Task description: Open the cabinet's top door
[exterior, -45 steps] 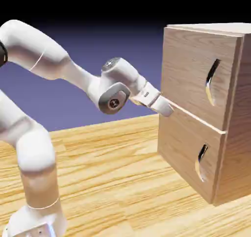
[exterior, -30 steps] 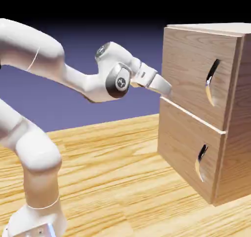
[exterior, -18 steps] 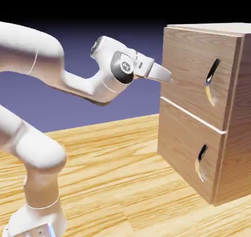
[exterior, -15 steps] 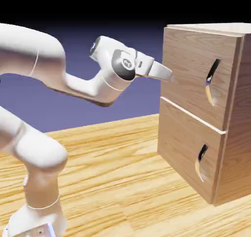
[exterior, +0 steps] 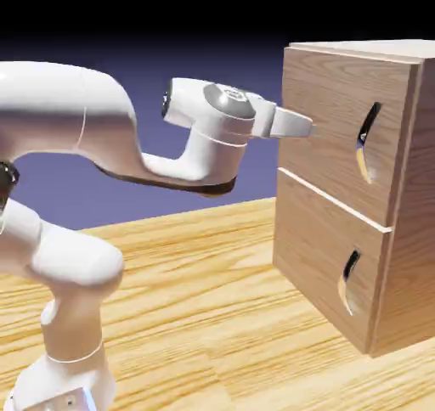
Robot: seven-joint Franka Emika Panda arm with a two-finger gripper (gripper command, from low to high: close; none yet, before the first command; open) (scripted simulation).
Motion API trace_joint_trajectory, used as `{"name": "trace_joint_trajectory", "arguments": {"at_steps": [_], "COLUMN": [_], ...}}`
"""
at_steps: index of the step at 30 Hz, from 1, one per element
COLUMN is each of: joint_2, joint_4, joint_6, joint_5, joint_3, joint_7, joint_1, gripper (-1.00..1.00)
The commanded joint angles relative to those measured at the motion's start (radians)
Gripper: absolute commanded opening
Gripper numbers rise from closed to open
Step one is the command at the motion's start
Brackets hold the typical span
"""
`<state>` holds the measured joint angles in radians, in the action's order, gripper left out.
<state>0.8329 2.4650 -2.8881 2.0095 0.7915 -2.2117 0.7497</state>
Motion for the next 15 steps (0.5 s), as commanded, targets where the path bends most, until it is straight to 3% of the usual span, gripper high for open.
{"name": "trace_joint_trajectory", "arguments": {"at_steps": [1,15], "joint_2": [0.006,0.085], "joint_4": [-0.007,-0.112], "joint_6": [0.003,0.048], "joint_5": [0.044,0.652], "joint_3": [0.017,0.257], "joint_7": [-0.032,-0.477], "joint_1": [0.016,0.24], "gripper": [0.0,0.0]}}
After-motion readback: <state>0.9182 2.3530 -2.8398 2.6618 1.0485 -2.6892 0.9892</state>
